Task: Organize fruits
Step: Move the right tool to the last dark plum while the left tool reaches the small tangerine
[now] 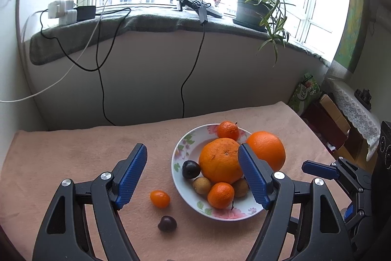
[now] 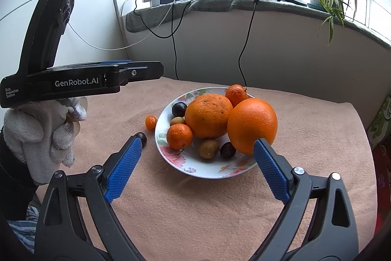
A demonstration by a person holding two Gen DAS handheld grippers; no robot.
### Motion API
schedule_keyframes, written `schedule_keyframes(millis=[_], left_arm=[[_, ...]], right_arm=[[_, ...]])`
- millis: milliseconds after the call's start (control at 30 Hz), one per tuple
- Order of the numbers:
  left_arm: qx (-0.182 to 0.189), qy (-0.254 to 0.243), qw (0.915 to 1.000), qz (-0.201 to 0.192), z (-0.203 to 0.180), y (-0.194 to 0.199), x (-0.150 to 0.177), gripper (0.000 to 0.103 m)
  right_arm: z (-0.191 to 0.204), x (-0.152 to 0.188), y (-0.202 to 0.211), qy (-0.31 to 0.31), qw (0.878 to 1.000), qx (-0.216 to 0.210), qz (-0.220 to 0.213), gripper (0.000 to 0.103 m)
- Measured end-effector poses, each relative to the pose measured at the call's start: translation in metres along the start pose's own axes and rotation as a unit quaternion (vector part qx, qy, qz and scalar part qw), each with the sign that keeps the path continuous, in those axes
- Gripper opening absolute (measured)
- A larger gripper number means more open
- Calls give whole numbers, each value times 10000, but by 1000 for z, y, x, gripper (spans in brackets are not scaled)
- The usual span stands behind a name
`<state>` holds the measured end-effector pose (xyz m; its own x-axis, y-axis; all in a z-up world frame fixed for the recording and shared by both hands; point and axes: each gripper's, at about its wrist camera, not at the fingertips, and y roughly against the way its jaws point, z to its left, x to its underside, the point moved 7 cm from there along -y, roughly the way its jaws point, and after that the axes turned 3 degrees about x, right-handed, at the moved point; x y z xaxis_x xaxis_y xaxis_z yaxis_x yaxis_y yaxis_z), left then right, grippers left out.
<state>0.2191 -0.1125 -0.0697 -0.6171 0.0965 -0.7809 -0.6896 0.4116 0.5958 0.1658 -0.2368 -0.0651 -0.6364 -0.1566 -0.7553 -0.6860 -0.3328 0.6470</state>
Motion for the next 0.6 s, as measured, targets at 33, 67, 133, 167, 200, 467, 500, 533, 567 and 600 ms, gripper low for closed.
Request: schedule_keyframes(millis=[33, 67, 133, 167, 200, 467, 500, 533, 567, 600], left_arm=[[-4, 2, 10000, -15, 0, 2, 0, 77], [-10, 6, 10000, -29, 1, 3, 0, 77], [-27, 7, 10000, -53, 1, 6, 0, 77], [-36, 9, 10000, -72, 2, 8, 0, 77], [-41, 4, 10000, -90, 2, 9, 1, 77], [-106, 47, 9997, -196, 11, 25, 4, 77], [-111, 57, 9997, -209, 12, 27, 4, 77], [-125, 65, 9997, -217, 15, 29, 5, 77], [-140, 70, 9996, -222, 17, 30, 5, 77], [-152, 81, 9996, -230, 20, 32, 6, 77]], right_arm=[[0, 0, 1, -3, 10000, -5, -10, 96], [1, 0, 1, -2, 10000, -9, -26, 98], [4, -1, 3, 10, 10000, -23, -65, 100], [5, -2, 4, 21, 10000, -23, -72, 100], [7, -2, 4, 36, 10000, -37, -71, 100], [26, 0, 3, 152, 9996, -235, 29, 100], [28, 0, 3, 159, 9995, -252, 39, 100], [31, 0, 3, 164, 9995, -280, 47, 100], [33, 1, 2, 158, 9993, -320, 60, 100], [35, 1, 2, 143, 9992, -360, 76, 100]])
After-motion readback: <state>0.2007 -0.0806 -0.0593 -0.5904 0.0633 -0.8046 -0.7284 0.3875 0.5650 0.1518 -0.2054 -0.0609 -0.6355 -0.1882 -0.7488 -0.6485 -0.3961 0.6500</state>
